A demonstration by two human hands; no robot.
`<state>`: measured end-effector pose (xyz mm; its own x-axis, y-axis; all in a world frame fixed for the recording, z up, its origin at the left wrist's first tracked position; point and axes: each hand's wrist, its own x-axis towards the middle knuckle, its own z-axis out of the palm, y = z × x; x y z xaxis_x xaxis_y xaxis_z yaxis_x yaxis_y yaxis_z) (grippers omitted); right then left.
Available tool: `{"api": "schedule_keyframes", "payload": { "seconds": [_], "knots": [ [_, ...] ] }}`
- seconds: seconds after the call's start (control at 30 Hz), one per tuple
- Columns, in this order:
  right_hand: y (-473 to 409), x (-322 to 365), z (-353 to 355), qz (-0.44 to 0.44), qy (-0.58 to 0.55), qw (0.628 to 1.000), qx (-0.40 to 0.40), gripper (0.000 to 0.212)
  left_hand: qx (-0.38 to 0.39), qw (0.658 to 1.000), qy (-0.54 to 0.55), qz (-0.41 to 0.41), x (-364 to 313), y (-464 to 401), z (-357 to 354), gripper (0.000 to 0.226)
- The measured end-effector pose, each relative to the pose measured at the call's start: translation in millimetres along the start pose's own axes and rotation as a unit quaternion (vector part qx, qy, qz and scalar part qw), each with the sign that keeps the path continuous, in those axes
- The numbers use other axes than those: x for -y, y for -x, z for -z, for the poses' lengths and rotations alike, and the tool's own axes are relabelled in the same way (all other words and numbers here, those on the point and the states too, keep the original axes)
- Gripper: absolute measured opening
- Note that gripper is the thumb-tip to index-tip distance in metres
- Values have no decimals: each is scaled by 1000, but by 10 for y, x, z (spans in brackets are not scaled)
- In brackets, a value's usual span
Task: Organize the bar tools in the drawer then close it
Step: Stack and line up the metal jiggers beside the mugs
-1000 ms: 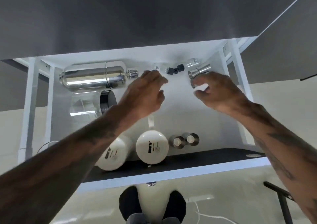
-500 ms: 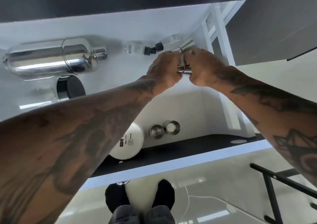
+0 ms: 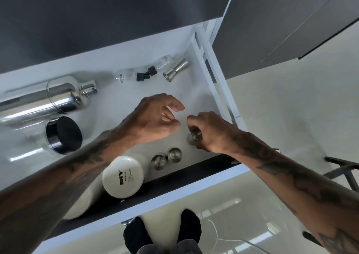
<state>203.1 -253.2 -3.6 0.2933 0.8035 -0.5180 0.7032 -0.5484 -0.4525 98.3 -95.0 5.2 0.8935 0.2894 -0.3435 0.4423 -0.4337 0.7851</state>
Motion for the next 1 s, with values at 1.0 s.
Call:
{"api": "schedule_keyframes", "payload": {
  "seconds": [1.0],
  "knots": [
    [34,682,540,49,-326,942,-68,41,-140,980,138,15,155,590,336,30]
  ]
}}
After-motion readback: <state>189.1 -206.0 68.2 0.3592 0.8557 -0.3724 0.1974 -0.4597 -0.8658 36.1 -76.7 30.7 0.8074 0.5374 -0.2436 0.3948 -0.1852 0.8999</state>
